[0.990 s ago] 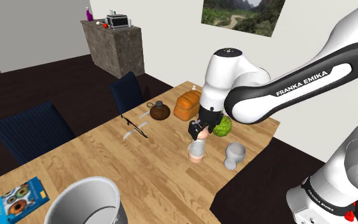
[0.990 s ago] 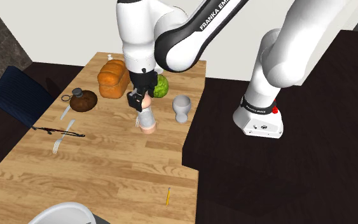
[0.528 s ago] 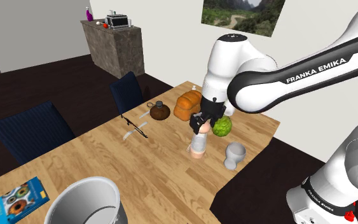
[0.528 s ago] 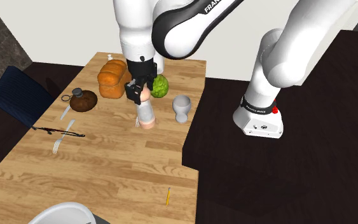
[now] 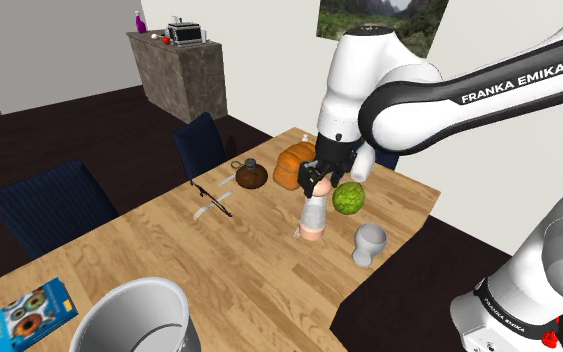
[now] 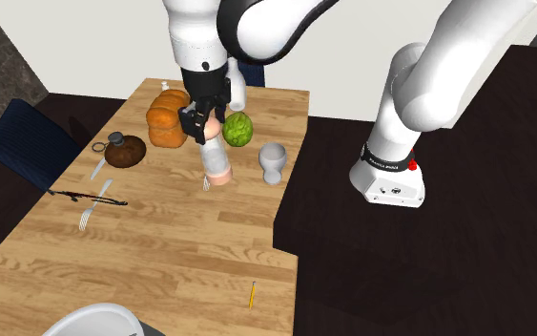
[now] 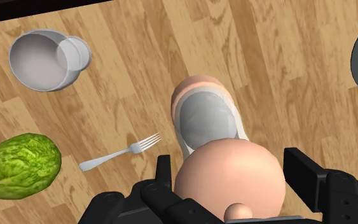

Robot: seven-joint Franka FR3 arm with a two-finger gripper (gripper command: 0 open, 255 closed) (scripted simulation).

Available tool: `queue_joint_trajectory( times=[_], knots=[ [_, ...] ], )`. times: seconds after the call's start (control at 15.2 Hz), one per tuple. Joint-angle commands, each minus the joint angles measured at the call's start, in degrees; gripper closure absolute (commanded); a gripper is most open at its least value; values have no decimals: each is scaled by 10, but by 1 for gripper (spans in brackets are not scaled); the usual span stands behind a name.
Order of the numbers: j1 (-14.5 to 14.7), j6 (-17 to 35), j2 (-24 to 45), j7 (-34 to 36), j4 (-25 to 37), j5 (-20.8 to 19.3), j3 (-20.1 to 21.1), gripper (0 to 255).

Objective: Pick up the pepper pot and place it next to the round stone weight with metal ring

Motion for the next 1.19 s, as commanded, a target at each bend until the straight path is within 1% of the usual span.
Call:
queue_joint_trajectory(
  times=[0.0,0.26,0.53,0.86,1.12],
  knots=[
    [-10,-5,29,-4,32,-13,-4,255],
    [-31,-9,111,-9,114,-47,-11,255],
    [-43,-24,194,-12,207,-80,-19,255],
    [-47,-57,299,-19,341,-113,-32,255],
    [-43,-97,388,-28,467,-135,-42,255]
  ],
)
